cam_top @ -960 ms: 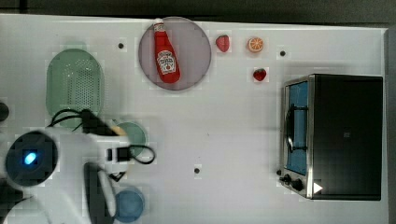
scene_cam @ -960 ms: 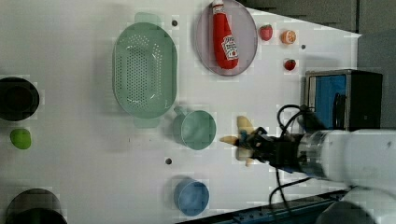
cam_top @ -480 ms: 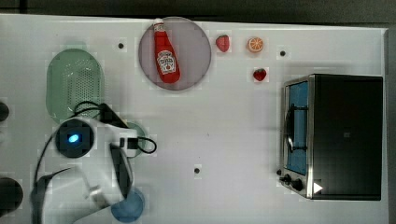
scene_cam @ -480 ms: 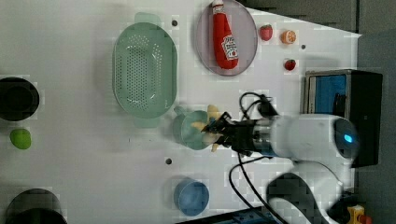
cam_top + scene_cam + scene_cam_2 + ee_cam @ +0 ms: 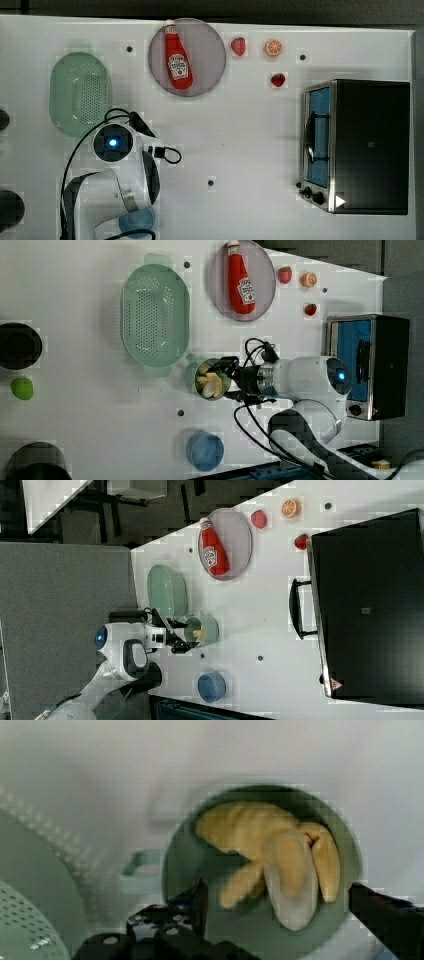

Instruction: Pick Banana and place it in mug.

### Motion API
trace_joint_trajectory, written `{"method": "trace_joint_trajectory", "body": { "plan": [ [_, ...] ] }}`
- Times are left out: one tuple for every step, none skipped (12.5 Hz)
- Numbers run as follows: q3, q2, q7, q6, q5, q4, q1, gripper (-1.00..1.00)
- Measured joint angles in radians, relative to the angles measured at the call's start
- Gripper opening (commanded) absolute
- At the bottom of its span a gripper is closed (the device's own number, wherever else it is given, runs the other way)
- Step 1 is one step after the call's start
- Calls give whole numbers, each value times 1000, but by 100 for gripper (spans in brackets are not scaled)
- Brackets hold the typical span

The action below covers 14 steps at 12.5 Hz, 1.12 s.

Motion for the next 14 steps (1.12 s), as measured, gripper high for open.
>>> {"method": "trace_joint_trajectory", "body": {
  "plan": [
    [-3, -17, 0, 3, -2, -4, -2, 100],
    [-1, -37, 0, 0, -8, 0, -2, 100],
    [-4, -58, 0, -25, 6, 6, 0, 100],
    [-12, -84, 0, -44, 5, 12, 0, 100],
    [-21, -127, -1, -63, 5, 10, -4, 100],
    [-34, -184, -5, -142, 10, 14, -4, 100],
    [-50, -239, -9, -235, 3, 31, -4, 100],
    [-72, -298, -16, -330, 2, 59, -8, 100],
    [-99, -343, -22, -397, 2, 105, -9, 100],
    [-141, -370, -27, -455, 0, 174, -3, 100],
    [-183, -385, -47, -520, -7, 254, -4, 100],
    [-232, -399, -83, -614, -27, 336, -6, 100],
    [-285, -410, -122, -709, -33, 412, -6, 100],
    [-335, -428, -146, -757, -39, 455, -10, 100]
  ]
}}
